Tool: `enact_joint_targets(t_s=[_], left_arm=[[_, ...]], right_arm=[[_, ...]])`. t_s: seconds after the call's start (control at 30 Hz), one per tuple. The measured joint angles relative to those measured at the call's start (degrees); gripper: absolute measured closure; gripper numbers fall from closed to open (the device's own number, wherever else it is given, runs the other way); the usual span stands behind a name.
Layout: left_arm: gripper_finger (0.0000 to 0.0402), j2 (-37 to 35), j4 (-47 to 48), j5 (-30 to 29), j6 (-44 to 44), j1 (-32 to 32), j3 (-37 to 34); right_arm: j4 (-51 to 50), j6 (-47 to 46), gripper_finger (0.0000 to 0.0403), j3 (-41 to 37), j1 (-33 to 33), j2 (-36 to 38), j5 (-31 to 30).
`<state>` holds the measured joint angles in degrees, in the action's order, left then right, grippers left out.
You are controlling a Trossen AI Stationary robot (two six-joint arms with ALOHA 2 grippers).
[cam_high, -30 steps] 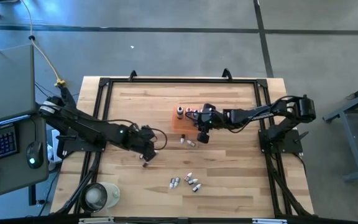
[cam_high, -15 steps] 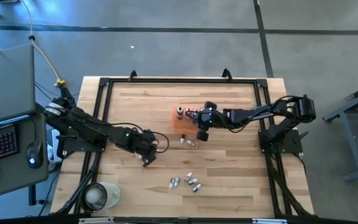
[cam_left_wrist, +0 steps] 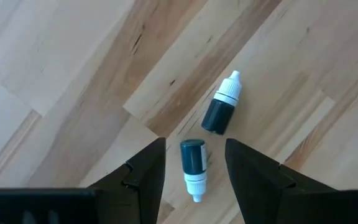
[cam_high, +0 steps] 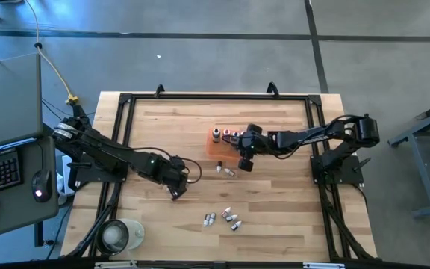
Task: Pick & Place food coloring
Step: Put the top small purple food coloring bottle into the orange bin
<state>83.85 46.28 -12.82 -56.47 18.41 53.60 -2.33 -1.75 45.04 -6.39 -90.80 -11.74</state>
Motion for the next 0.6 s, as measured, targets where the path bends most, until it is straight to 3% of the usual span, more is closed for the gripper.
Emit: enact_joint_targets(t_s=[0.27, 0.6], left_arm=[[0.0238, 0.0, -1.5, -0.2, 2.0, 0.0, 0.0], [0.0238, 0.0, -13.9, -0.2, 2.2, 0.0, 0.0]], right_arm=[[6.3, 0.3, 0.0331, 0.0, 0.0, 0.0, -1.2], [5.5, -1.2, 0.0331, 0.0, 0.0, 0.0, 1.7]])
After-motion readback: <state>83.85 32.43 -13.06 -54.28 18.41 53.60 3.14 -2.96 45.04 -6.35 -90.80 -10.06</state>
